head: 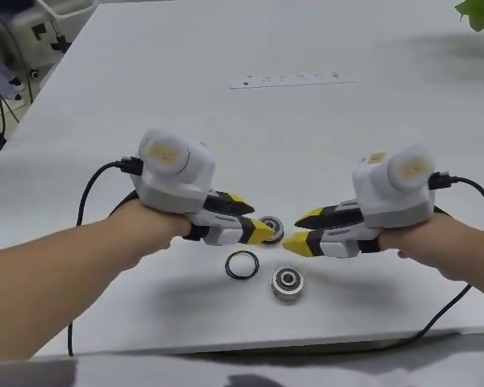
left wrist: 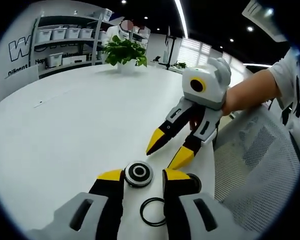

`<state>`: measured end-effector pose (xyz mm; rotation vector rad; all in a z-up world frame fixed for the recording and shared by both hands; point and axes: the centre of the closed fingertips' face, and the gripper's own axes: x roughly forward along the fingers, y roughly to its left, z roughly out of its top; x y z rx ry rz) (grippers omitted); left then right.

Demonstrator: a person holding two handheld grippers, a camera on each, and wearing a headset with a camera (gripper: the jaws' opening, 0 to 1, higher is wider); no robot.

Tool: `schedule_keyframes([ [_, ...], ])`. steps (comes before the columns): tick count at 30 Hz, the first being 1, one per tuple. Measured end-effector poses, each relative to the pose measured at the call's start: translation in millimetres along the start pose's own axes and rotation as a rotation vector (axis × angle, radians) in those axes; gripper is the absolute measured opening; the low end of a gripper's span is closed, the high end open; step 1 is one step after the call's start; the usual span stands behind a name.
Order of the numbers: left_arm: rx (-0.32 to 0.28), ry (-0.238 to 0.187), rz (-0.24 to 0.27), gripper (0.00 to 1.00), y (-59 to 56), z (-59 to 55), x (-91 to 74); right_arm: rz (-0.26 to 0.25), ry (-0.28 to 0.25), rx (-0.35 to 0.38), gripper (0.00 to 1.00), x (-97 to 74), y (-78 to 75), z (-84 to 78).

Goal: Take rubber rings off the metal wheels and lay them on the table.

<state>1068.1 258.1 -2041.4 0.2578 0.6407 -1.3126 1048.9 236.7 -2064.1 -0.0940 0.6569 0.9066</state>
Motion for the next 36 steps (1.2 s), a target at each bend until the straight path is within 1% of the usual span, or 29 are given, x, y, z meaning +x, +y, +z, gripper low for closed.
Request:
schedule_keyframes([
  [3, 0.006, 0.01, -0.001, 0.24, -1.2, -1.7, 4.5, 0.001, 0.001, 0.001, 0.26, 0.3, -0.4, -1.0],
  [9, 0.02, 0.018, -0.006, 0.22, -3.8, -1.1, 12.9, 0.004, -0.001, -0.001, 0.26, 1.8, -1.5, -0.9],
  [14, 0.032, 0.037, 0.006, 0.19, 1.2, -6.0, 16.4, 0.006, 0.001, -0.002, 0.26, 2.8, -2.9, -2.2],
  [16, 0.039, 0.045, 0.006, 0.17, 1.2, -7.8, 16.5, 0.006, 0.002, 0.0, 0.26, 2.7, -3.2, -2.4],
  [17, 0.051, 0.056, 0.007, 0.16, 1.2, -10.0, 17.1, 0.005, 0.002, -0.001, 0.26, 2.6, -3.7, -2.5],
  [18, 0.06, 0.058, 0.005, 0.15, 0.5, -10.5, 17.0, 0.005, 0.002, 0.0, 0.26, 2.5, -3.9, -2.6],
  [19, 0.067, 0.054, 0.01, 0.15, -0.5, -10.1, 16.5, 0.005, 0.002, 0.001, 0.26, 2.6, -4.1, -2.7],
  [28, 0.111, 0.057, 0.043, 0.1, 5.0, -9.4, 16.1, 0.005, 0.001, -0.002, 0.26, 5.0, -2.4, -1.0],
  [32, 0.178, 0.074, 0.056, 0.1, 3.8, -10.5, 16.7, 0.001, -0.001, -0.008, 0.26, 7.4, -2.5, 1.1],
  [33, 0.193, 0.078, 0.06, 0.09, 1.4, -10.8, 16.8, 0.001, -0.001, -0.009, 0.25, 8.1, -2.4, 1.5],
  [34, 0.192, 0.077, 0.061, 0.09, 1.0, -10.4, 17.0, 0.002, 0.0, -0.011, 0.25, 9.2, -2.1, 2.2],
  [36, 0.185, 0.076, 0.067, 0.08, 4.8, -9.9, 17.0, 0.001, -0.001, -0.015, 0.26, 10.8, -1.5, 3.3],
])
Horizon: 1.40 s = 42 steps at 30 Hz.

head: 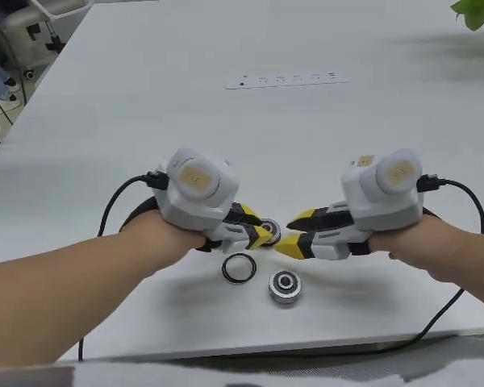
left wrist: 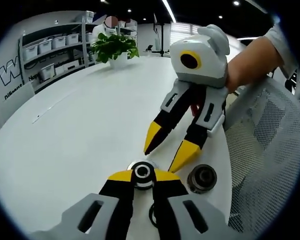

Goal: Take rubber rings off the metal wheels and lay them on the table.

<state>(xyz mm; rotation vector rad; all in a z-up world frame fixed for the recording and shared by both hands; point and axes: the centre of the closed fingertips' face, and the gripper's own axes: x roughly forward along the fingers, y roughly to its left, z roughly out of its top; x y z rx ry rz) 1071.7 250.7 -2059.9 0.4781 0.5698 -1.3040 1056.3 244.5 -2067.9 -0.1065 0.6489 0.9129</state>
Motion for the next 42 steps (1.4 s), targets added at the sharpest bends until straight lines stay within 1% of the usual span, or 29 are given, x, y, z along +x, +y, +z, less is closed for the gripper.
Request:
schedule_keyframes([
  [5, 0.015, 0.001, 0.006, 0.08, 0.0, -0.5, -1.1, 0.001, 0.0, -0.011, 0.26, 3.9, 2.0, 1.6],
  [8, 0.025, 0.002, 0.01, 0.08, 0.2, -0.8, -1.3, -0.014, -0.001, -0.026, 0.26, 6.8, -0.4, 2.2],
  [14, 0.019, -0.002, 0.015, 0.07, 1.0, -0.2, -0.4, -0.04, -0.003, -0.045, 0.27, 10.9, -4.8, 4.7],
  [23, 0.013, -0.006, 0.019, 0.07, 1.4, 0.0, 0.9, -0.042, 0.008, -0.073, 0.28, 19.7, -2.5, 1.4],
  [32, 0.008, -0.013, 0.023, 0.07, 1.7, 0.1, 1.7, -0.047, 0.011, -0.111, 0.24, 18.4, -2.2, 1.4],
  [42, 0.001, -0.013, 0.029, 0.07, 1.9, -0.1, 2.4, -0.045, 0.022, -0.113, 0.19, 12.9, -2.2, -1.7],
])
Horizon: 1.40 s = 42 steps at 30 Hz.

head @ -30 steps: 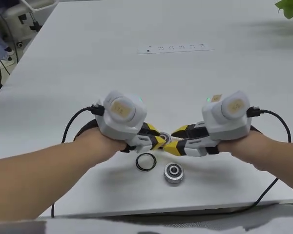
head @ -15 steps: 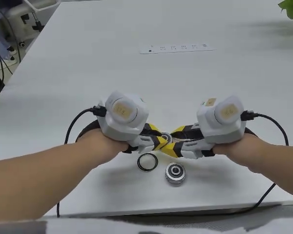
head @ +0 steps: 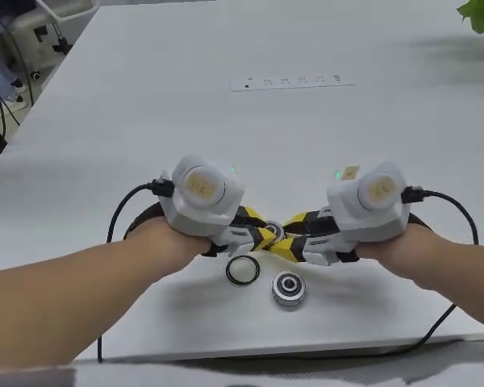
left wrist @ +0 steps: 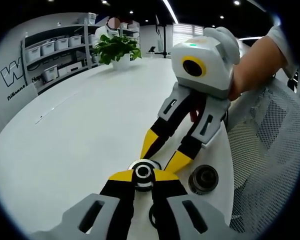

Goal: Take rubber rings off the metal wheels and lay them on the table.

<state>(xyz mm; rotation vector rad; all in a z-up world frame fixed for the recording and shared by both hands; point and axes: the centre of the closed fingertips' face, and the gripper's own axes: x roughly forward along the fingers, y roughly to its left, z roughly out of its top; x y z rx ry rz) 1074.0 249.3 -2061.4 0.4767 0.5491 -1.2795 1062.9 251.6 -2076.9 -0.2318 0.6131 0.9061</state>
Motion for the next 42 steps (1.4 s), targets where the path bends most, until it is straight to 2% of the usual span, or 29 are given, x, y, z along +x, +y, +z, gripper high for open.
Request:
schedule_keyframes([
  [8, -0.005, -0.001, 0.001, 0.07, 0.0, -0.2, 0.1, 0.007, 0.007, 0.009, 0.15, -2.7, 0.7, -2.5],
  [14, -0.008, 0.0, 0.002, 0.07, -0.3, -0.2, 0.2, 0.009, 0.011, 0.024, 0.16, -3.0, 1.1, -2.1],
  [19, -0.009, -0.001, 0.005, 0.07, -0.3, -0.1, 0.2, 0.013, 0.004, 0.058, 0.18, -2.8, 1.9, -1.4],
  [25, -0.013, 0.0, 0.007, 0.07, -0.3, -0.2, 0.0, 0.001, -0.018, 0.158, 0.22, -0.2, 0.5, 3.6],
  [29, -0.014, -0.002, 0.008, 0.07, -0.1, -0.5, -0.3, -0.001, -0.009, 0.114, 0.2, -0.6, 0.8, 2.2],
  [37, -0.014, -0.001, 0.006, 0.07, -0.7, -0.4, -0.7, 0.002, 0.002, 0.078, 0.18, -1.9, 0.8, 1.1],
  [42, -0.015, -0.002, 0.006, 0.07, -0.7, -0.5, -0.7, 0.008, 0.023, 0.052, 0.1, -4.4, 1.0, -4.0],
])
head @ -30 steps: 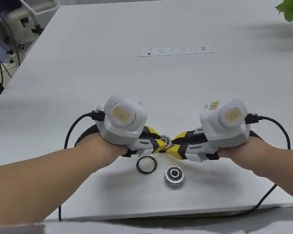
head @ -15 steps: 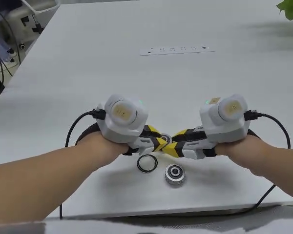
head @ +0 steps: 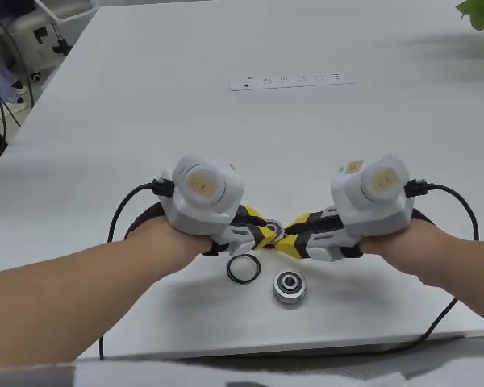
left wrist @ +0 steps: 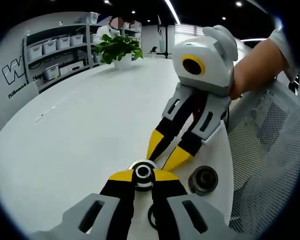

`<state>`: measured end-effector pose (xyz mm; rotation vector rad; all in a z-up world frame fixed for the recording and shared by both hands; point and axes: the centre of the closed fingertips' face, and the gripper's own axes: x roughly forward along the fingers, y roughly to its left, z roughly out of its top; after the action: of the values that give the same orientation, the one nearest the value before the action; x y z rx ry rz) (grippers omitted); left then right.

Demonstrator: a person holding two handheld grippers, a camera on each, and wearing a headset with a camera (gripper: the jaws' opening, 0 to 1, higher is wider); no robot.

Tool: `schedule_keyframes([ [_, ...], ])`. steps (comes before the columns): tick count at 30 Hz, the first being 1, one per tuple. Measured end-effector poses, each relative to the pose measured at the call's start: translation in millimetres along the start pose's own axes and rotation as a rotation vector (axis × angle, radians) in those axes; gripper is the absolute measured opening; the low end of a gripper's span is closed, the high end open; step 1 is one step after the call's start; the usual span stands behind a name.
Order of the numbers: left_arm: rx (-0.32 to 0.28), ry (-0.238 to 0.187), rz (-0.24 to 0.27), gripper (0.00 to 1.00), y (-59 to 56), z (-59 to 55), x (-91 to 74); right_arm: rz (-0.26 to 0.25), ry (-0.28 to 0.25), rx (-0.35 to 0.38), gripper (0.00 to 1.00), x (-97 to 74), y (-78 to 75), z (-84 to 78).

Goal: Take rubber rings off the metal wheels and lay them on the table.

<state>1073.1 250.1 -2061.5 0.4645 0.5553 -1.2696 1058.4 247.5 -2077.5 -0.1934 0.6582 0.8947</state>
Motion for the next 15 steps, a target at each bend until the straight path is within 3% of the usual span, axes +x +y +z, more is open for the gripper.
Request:
schedule_keyframes([
  [6, -0.004, 0.0, 0.002, 0.07, -0.5, -0.1, -0.2, -0.001, 0.006, 0.007, 0.08, 0.2, -0.7, -0.7],
  [9, -0.004, -0.001, 0.004, 0.07, -0.5, -0.4, -0.5, -0.005, 0.01, 0.017, 0.0, -2.4, -3.1, -2.0],
  [15, -0.005, -0.003, 0.007, 0.07, -0.5, -0.3, -0.6, -0.016, 0.021, 0.046, 0.0, -1.4, -4.0, -2.0],
])
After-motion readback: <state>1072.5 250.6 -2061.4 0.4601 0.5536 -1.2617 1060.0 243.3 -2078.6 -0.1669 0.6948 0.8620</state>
